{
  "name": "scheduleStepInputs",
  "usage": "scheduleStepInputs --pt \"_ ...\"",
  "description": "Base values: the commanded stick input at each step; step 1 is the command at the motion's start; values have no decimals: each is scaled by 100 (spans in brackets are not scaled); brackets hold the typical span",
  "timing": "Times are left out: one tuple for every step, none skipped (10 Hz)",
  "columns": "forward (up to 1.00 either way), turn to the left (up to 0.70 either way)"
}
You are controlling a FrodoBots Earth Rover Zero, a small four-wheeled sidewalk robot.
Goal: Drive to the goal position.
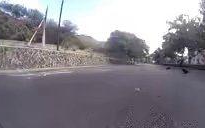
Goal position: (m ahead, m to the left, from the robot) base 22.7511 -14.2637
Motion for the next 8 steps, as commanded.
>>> scheduleStepInputs --pt "70 0" --pt "70 0" --pt "70 0" --pt "70 0" --pt "70 0" --pt "70 0" --pt "70 0" --pt "70 0"
